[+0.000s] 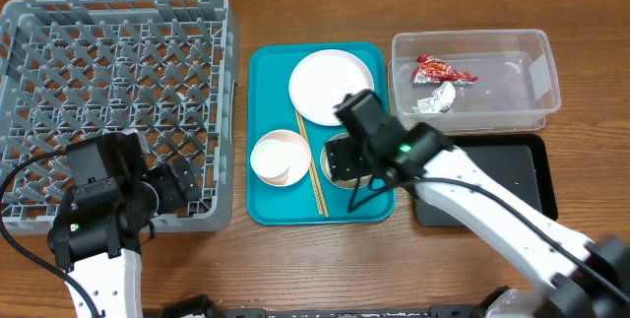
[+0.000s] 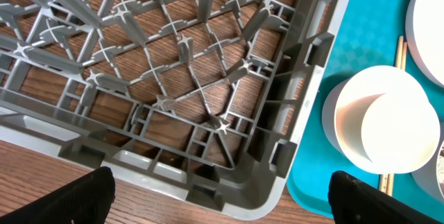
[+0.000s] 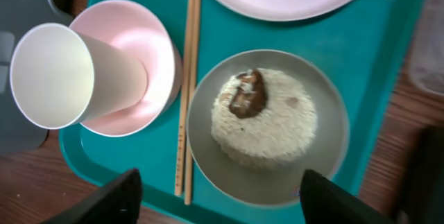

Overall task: Sort waste into correct bins and load items into the dishwasher
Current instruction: 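Grasp the rim of the rice bowl with the right gripper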

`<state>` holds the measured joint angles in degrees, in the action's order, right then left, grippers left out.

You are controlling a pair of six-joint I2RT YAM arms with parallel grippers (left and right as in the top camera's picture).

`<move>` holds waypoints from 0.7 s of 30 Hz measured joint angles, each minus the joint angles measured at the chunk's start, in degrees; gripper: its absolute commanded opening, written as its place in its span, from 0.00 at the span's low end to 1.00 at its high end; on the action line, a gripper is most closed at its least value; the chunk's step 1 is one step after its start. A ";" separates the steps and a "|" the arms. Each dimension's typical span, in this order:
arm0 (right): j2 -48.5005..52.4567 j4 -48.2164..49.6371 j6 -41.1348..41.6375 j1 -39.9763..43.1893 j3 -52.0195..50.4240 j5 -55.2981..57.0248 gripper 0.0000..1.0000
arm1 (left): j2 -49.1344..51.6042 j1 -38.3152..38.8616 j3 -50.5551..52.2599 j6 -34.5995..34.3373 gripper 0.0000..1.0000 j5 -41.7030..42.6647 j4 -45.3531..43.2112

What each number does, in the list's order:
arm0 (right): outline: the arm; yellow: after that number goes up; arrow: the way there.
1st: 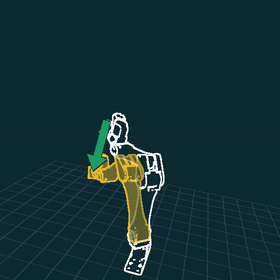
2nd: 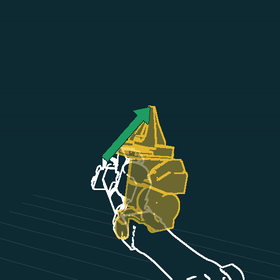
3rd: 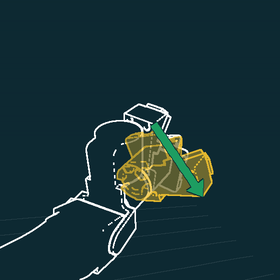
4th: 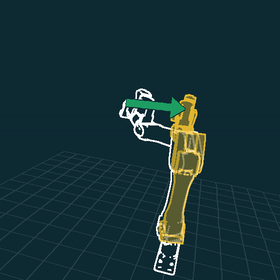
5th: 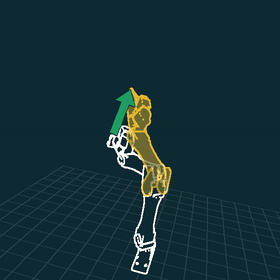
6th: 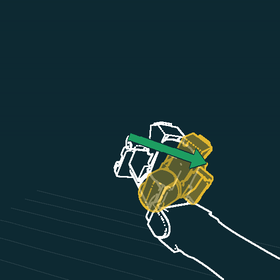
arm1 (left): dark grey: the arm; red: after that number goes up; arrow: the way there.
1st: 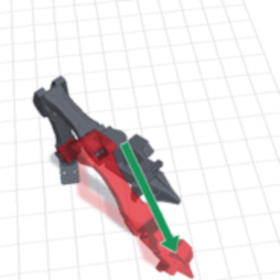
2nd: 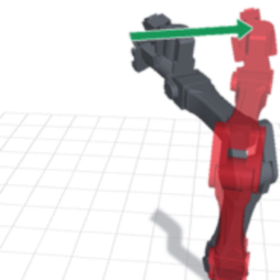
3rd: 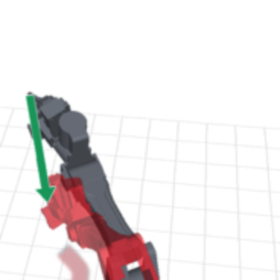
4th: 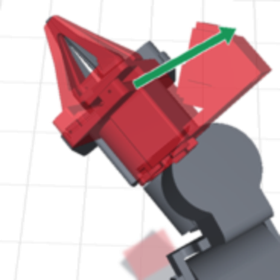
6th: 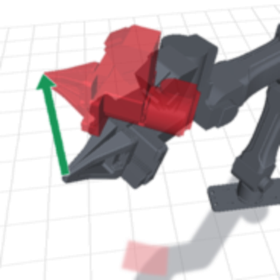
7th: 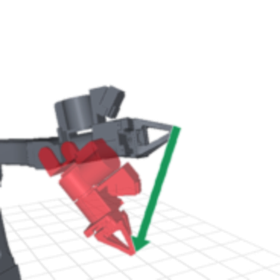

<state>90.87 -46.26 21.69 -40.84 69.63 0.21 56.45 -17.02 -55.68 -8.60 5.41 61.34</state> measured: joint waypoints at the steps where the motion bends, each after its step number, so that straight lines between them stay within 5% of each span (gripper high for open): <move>1: 1.31 0.74 -0.04 -0.24 0.00 -0.48 0.66 | 0.00 0.00 0.00 0.00 1.00 -0.02 0.00; 9: 10.43 2.91 -0.37 -2.34 -0.02 -3.15 0.58 | 0.00 0.00 0.00 0.00 1.00 -0.02 0.13; 21: 13.84 4.72 -0.70 -3.23 -0.70 -4.00 0.15 | 0.00 0.00 0.00 0.00 1.00 0.00 0.39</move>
<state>104.71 -41.54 20.99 -44.07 68.93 -3.79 56.45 -17.02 -55.68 -8.60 5.41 61.73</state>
